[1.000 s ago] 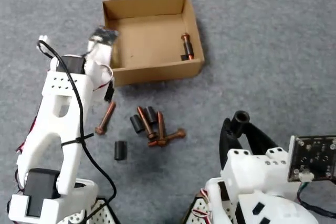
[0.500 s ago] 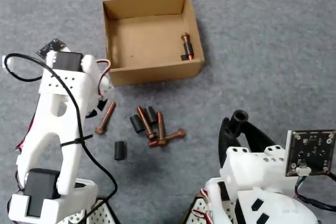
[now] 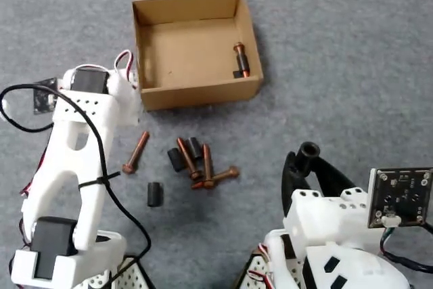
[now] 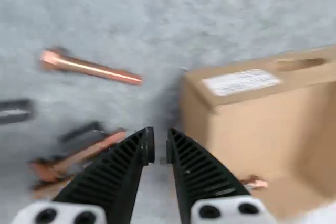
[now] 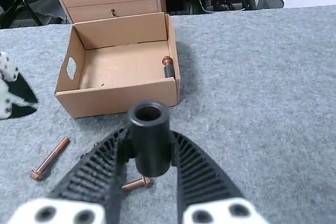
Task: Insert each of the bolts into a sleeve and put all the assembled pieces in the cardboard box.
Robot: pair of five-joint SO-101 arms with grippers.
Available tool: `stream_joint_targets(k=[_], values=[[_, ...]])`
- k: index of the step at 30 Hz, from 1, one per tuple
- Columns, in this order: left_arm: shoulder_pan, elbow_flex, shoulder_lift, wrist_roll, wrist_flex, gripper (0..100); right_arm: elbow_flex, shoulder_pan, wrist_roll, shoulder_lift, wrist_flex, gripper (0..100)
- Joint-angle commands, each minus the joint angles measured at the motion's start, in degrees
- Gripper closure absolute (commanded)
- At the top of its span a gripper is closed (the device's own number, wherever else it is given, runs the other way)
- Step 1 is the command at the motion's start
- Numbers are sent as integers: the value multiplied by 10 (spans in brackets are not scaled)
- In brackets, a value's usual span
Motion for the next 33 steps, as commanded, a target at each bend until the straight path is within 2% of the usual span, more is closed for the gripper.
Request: stream_joint_targets(k=[1, 4, 11, 14, 19, 26, 33], values=[[18, 26, -3, 104, -63, 944, 1, 2, -5, 15, -11, 998], [12, 60, -4, 146, -94, 944, 1, 2, -5, 15, -11, 998], [-4, 71, 58, 222, -73, 944, 2, 2, -4, 33, -11, 998], [-7, 63, 98, 215, -52, 944, 1, 3, -4, 58, -13, 998], [-18, 47, 103, 155, -16, 944, 0, 3, -5, 89, -14, 998], [-22, 11, 108, 149, 89, 944, 0, 3, -5, 106, -51, 998], [-23, 0, 104, 56, 138, 944, 0, 3, -5, 106, -55, 998]])
